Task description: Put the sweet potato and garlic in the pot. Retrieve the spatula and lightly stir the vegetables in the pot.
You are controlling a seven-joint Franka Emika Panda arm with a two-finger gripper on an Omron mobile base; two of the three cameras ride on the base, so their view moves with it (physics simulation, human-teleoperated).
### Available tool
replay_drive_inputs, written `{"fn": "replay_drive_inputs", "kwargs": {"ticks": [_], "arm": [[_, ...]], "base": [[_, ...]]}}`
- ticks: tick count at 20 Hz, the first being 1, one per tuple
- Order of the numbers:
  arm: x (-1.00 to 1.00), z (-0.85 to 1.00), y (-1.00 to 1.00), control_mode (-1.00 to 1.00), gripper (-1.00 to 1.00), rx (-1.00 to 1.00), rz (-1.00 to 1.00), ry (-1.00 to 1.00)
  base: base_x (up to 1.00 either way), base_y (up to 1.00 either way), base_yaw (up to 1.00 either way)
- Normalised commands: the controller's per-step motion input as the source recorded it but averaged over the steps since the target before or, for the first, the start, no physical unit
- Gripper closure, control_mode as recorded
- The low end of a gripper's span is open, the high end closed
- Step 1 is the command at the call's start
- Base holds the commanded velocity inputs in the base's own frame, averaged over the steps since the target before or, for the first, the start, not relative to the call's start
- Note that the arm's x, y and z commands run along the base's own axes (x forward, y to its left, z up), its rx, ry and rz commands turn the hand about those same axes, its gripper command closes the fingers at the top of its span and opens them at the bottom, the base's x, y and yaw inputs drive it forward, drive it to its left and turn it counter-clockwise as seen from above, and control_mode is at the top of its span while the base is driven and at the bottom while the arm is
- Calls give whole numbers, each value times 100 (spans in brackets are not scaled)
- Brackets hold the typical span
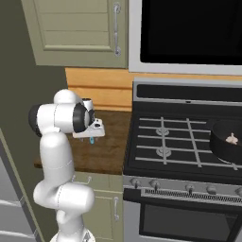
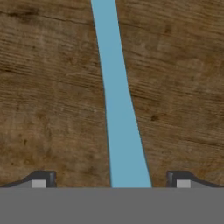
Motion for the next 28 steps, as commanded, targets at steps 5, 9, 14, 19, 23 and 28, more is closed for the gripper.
{"fn": "replay_drive_inputs", "kwargs": {"ticks": [5,9,14,19,23,28], "arm": [[17,-22,-2,-100,-100,0,0,0],[3,-9,-1,-100,100,0,0,0],[0,0,0,-100,100,0,0,0],[0,0,0,-100,100,0,0,1],[0,0,0,-100,100,0,0,0],[-31,9,0,-100,100,1,3,-11]], "base": [[0,0,0],[0,0,0],[0,0,0],[0,0,0],[0,0,0],[0,0,0]]}}
